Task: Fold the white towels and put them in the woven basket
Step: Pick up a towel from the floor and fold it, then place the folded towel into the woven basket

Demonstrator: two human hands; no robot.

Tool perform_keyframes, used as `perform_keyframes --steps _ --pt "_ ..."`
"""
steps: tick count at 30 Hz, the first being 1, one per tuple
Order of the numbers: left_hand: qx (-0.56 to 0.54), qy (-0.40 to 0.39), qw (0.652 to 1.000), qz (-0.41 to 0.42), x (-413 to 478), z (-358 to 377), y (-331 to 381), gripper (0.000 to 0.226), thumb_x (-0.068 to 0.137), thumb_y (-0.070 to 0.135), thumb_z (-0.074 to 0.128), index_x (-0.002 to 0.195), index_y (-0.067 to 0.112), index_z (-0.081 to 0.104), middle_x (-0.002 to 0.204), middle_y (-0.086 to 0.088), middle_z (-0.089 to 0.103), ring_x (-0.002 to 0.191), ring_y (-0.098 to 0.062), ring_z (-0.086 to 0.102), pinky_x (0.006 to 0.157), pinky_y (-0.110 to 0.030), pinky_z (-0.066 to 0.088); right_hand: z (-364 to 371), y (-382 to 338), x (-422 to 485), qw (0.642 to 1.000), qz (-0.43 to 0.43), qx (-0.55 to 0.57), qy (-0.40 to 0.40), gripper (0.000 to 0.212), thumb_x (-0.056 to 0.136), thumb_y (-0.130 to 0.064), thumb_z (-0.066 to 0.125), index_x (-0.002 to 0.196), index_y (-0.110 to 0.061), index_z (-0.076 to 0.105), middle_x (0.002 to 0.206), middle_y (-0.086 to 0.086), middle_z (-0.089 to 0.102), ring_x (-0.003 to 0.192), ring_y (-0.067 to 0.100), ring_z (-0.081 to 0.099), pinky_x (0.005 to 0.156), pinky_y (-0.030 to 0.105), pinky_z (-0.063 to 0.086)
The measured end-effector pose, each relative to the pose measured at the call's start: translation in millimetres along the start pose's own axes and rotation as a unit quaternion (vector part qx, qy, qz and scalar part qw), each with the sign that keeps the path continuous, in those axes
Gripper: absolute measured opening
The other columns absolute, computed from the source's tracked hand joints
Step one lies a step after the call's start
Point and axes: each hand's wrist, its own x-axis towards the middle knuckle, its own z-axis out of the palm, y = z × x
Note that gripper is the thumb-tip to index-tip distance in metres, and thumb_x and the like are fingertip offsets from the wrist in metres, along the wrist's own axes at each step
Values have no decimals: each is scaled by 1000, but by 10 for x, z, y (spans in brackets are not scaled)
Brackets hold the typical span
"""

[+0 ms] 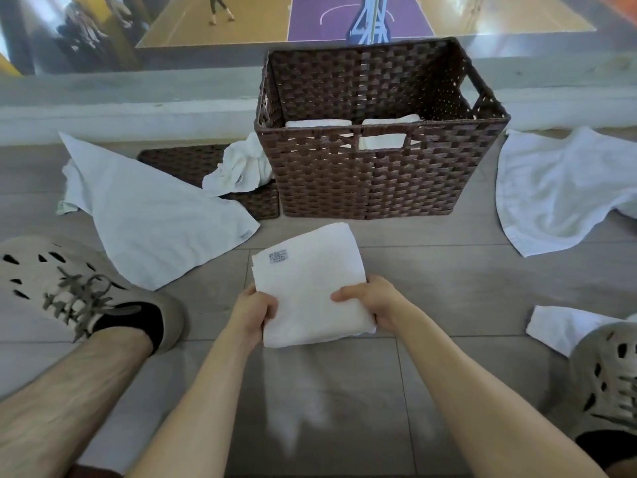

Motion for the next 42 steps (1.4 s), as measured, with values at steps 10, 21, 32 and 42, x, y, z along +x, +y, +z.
perform_keyframes --steps 10,21,32,42 --pt "-25 -178 981 74 -334 278 619 53 87 -18 65 137 0 66 134 -21 73 123 -38 71 105 -51 58 -495 -580 -488 966 -193 -172 30 78 63 -27 99 132 -32 65 125 -10 70 116 20 64 101 48 55" --pt "450 -86 577 676 -1059 1032 1357 24 75 10 81 93 16 65 93 4 64 83 -22 58 70 -44 51 -1181 -766 -804 943 -51 329 -28 52 106 -38 56 138 2 59 126 31 72 112 53 72 96 69 57" --pt "665 -180 194 698 -1405 713 973 39 96 40 63 127 17 61 125 -6 59 110 -30 57 93 -42 48 -998 -1554 -1493 951 -287 -32 111 67 57 -16 98 119 -12 72 115 7 75 100 27 76 90 47 65" --pt "245 -113 907 325 -1675 949 1943 159 48 36 110 170 23 10 165 5 38 151 -20 39 123 -45 36 -1173 -2042 -2340 837 -465 -255 138 50 76 -19 93 118 -29 68 118 -10 65 103 14 66 73 27 53"
